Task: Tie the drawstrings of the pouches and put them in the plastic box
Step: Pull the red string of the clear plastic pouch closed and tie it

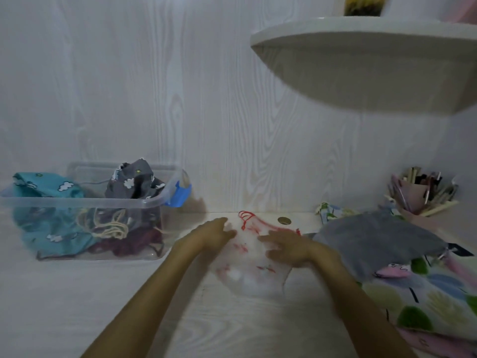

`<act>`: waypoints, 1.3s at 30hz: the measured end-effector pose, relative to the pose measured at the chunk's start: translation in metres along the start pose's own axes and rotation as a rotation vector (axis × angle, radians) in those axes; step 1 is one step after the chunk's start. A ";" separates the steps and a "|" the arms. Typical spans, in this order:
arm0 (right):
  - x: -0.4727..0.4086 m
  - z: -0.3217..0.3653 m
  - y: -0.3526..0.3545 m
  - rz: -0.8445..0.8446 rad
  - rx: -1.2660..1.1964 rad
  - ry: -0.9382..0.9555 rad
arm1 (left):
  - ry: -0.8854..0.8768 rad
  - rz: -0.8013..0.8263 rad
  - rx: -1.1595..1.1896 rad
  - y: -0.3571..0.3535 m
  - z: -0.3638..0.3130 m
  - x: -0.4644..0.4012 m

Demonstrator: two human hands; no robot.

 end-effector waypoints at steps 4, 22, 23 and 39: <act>0.001 0.010 0.004 0.199 -0.162 0.160 | -0.020 -0.019 0.200 0.013 -0.001 -0.005; -0.010 -0.038 0.034 -0.212 -0.527 0.037 | -0.321 -0.153 0.278 0.045 0.007 -0.007; -0.006 -0.040 0.038 -0.234 -0.576 0.038 | -0.324 -0.162 0.282 0.048 0.009 -0.006; 0.011 -0.053 0.063 -0.348 -2.261 0.022 | -0.391 -0.068 0.599 0.042 -0.018 0.007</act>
Point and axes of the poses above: each hand's wrist, its own x-axis away from the middle knuckle, its own y-axis out of the back of the hand, z = x × y, the point moved 4 cm from there along -x, towards the middle knuckle, and after that the axes turned 5 degrees about x, right-handed, at the moved point
